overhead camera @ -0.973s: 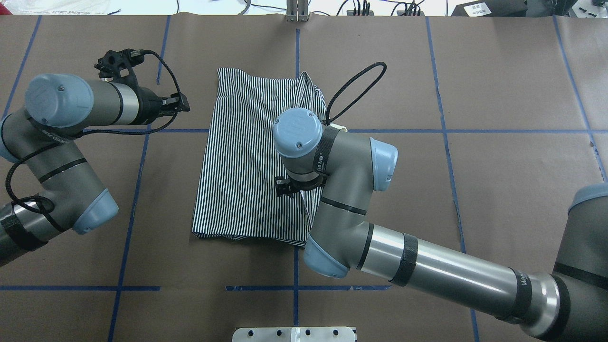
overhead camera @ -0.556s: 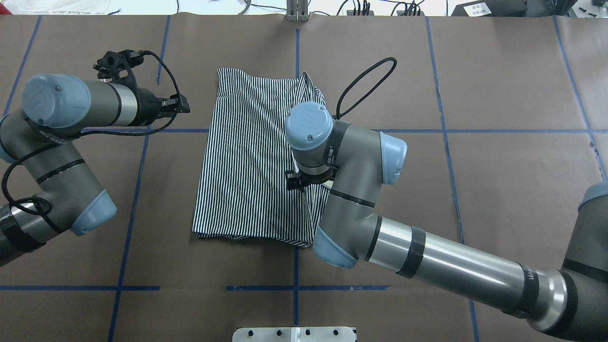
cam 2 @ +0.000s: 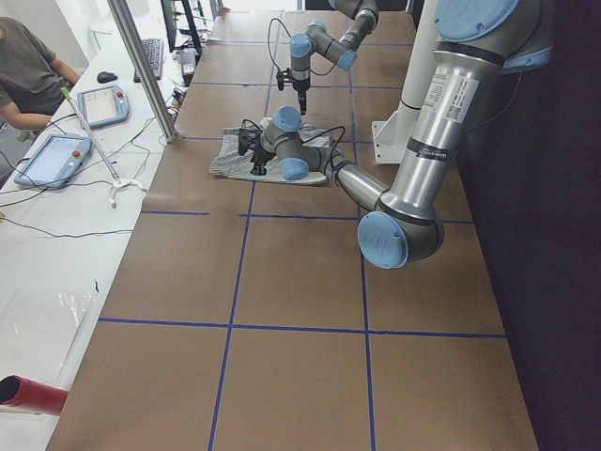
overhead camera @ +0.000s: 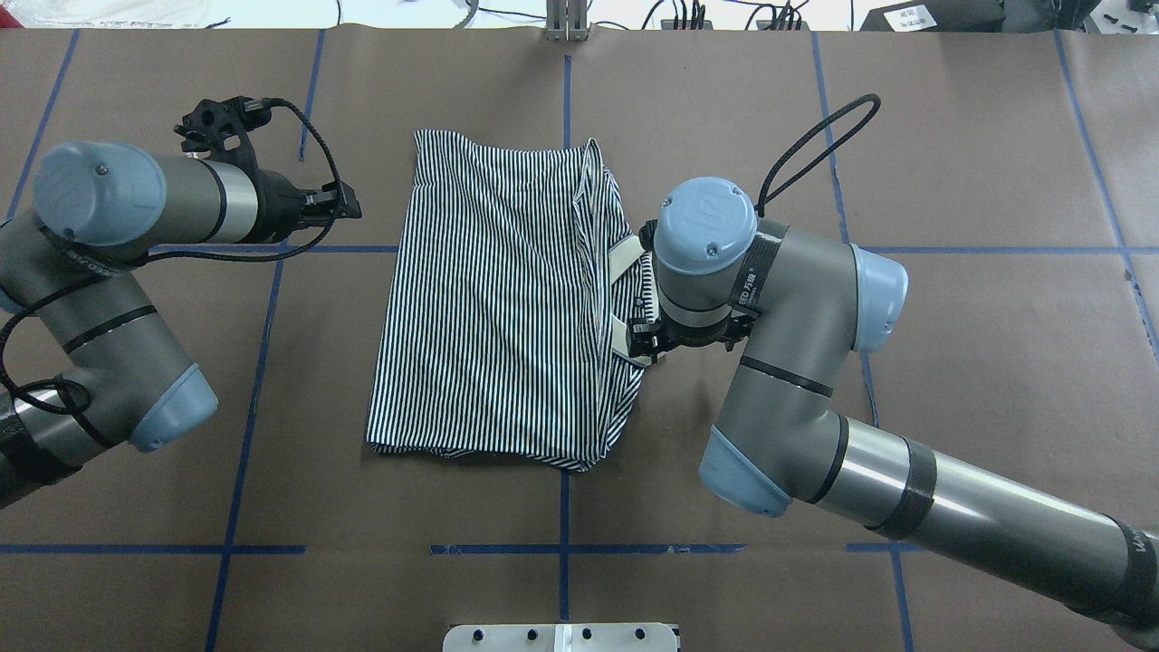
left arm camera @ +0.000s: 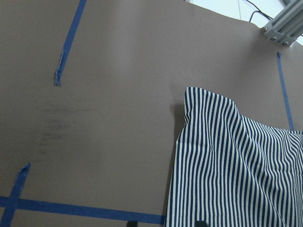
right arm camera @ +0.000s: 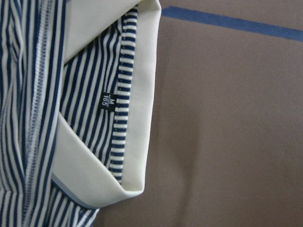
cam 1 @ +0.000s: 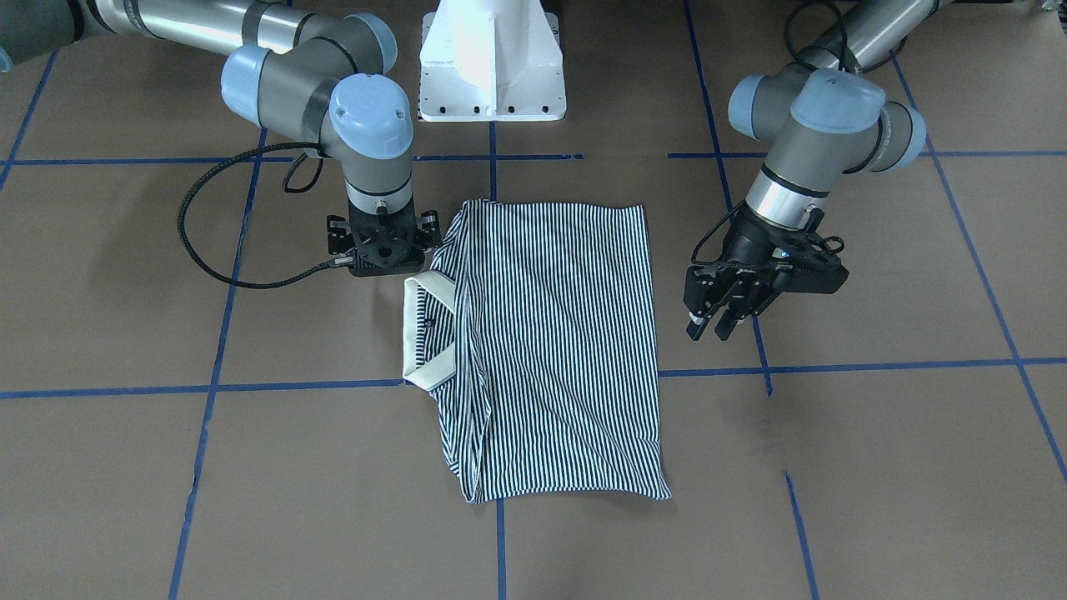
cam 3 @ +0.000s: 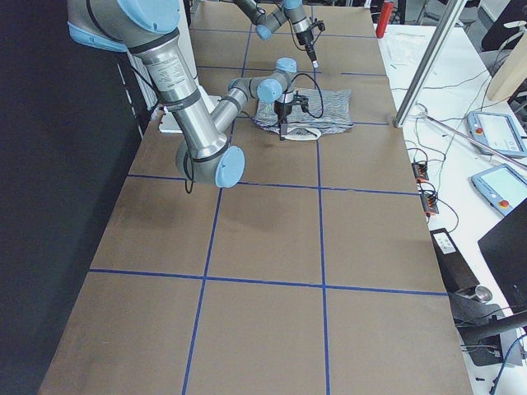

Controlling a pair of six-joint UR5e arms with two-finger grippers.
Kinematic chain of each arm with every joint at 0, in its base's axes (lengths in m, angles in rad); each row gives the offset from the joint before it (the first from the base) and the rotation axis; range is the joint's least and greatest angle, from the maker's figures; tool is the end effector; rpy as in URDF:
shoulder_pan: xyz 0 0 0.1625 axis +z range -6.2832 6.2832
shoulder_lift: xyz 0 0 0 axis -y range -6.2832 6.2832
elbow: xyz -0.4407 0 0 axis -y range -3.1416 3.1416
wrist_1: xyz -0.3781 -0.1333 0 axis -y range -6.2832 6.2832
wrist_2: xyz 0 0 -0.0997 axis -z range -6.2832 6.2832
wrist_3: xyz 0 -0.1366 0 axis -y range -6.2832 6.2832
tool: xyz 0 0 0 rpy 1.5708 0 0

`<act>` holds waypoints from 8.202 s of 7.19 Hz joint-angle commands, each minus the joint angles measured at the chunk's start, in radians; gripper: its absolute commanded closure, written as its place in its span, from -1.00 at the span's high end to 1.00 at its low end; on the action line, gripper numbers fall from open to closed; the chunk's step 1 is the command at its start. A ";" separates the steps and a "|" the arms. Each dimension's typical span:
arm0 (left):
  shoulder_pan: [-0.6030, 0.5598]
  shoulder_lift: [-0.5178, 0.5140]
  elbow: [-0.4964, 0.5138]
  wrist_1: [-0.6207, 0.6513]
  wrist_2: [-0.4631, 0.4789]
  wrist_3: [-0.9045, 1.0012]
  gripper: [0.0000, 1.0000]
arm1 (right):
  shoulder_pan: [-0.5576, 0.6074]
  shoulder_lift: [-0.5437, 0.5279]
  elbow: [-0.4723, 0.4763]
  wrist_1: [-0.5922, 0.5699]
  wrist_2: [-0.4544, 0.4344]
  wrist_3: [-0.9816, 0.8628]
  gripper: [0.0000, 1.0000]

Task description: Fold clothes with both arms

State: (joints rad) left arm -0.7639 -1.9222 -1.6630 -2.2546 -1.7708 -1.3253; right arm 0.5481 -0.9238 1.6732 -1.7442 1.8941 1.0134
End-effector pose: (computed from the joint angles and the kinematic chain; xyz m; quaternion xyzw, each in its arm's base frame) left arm 0.4009 -0.5311 0.3814 0.1832 0.5062 -0.1640 0.8266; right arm -0.5477 -0.4397 0.3109 0.0158 -0.3196 -0.0501 0.9461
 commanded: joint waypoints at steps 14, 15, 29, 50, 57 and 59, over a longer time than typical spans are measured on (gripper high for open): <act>0.000 0.014 -0.047 0.007 -0.042 -0.009 0.09 | 0.127 0.267 -0.395 0.247 -0.033 0.269 0.98; 0.000 0.015 -0.055 0.009 -0.097 -0.032 0.09 | 0.071 0.161 -0.234 0.256 -0.065 0.442 0.91; 0.044 0.011 -0.090 0.009 -0.099 -0.179 0.16 | -0.315 -0.044 0.045 0.245 -0.362 1.102 0.24; 0.044 0.020 -0.104 0.007 -0.098 -0.186 0.23 | -0.315 -0.050 0.046 0.245 -0.360 1.087 -0.13; 0.044 0.060 -0.149 0.007 -0.098 -0.186 0.23 | -0.303 -0.044 0.048 0.244 -0.346 1.065 -1.00; 0.048 0.066 -0.164 0.009 -0.099 -0.187 0.23 | -0.286 -0.061 0.110 0.217 -0.317 1.065 -1.00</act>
State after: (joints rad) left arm -0.7184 -1.8591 -1.8191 -2.2461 -1.8694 -1.5113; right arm 0.2540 -0.9721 1.7426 -1.5076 1.5600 2.0781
